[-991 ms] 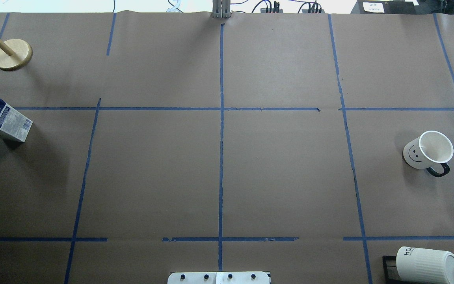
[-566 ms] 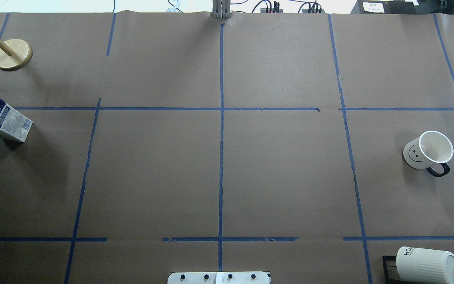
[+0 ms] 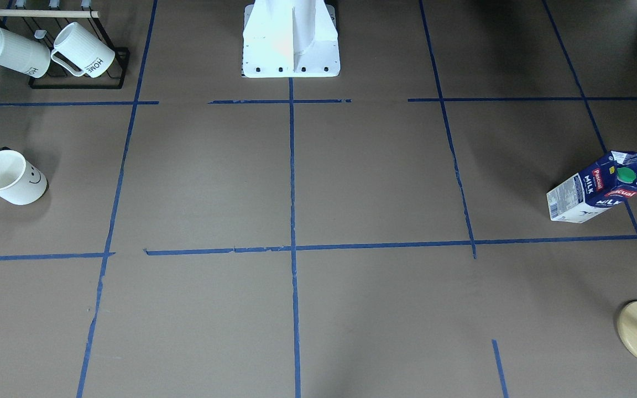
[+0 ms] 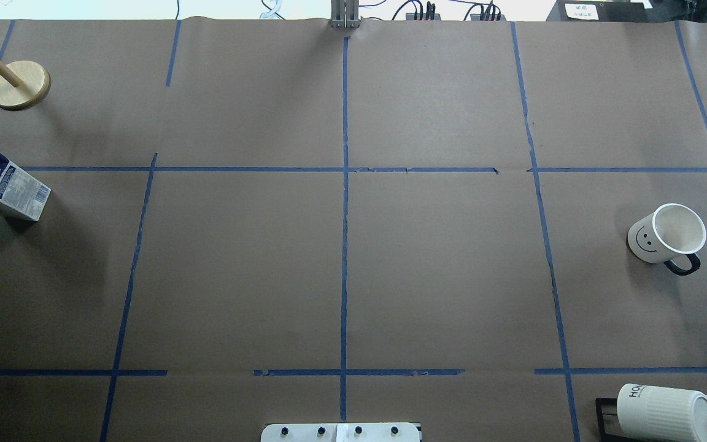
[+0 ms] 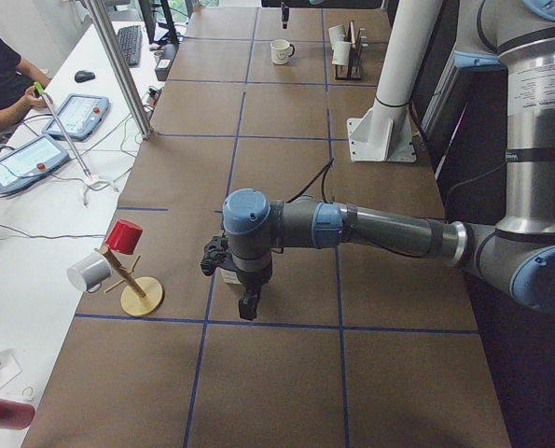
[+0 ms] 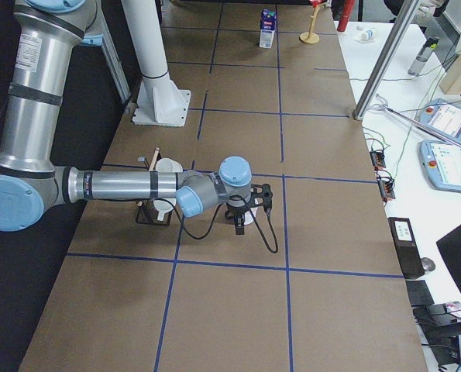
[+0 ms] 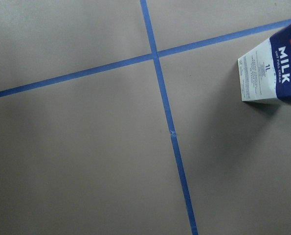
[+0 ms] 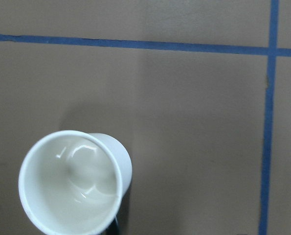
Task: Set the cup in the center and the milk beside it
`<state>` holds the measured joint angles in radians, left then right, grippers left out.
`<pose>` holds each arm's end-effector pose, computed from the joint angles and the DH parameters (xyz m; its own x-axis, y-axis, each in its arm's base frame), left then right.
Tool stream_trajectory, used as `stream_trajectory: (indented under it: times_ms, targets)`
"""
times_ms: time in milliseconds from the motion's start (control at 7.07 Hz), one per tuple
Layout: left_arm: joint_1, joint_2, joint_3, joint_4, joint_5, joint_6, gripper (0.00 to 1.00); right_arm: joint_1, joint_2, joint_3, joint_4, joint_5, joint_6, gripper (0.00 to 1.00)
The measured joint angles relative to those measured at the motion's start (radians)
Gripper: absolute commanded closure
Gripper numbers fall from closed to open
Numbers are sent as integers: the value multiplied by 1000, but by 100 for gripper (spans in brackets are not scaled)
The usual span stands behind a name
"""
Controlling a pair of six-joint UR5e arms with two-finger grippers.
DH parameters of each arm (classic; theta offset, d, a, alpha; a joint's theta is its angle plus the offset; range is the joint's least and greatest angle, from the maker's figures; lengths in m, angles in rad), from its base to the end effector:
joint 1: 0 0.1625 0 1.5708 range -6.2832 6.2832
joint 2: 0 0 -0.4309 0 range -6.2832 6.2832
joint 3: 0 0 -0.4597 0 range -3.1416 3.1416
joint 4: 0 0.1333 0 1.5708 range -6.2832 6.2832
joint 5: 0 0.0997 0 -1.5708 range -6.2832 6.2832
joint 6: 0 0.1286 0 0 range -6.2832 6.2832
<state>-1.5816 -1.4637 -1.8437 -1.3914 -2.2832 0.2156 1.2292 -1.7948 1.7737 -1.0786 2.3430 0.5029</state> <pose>-0.0547 -0.5051 0.6137 0.7414 0.1972 -0.6414 -0.1513 0.9803 0.1265 -0.1246 -0.4806 0.6292 0.6423 -0.0670 0.7635 -0.0126 0.9951 0.0980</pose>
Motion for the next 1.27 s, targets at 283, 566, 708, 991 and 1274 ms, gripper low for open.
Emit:
stream_trajectory:
  times_ms: [283,566,708,991,1274]
  targets:
    - [0,-1,-3,-1,0,-20,0,-69,60,-57,55,-24,100,4]
    - [0,-1,-8,-1,0,-28,0,-112,81,-91,62,-42,118,53]
    - [0,0,-8,-1,0,-30,0,-129,88,-99,62,-50,121,95]
    - [0,-1,-9,-2,0,-39,0,-146,100,-111,60,-63,117,100]
    - [0,-9,-11,-2,-5,-60,0,-148,101,-102,60,-65,111,100]
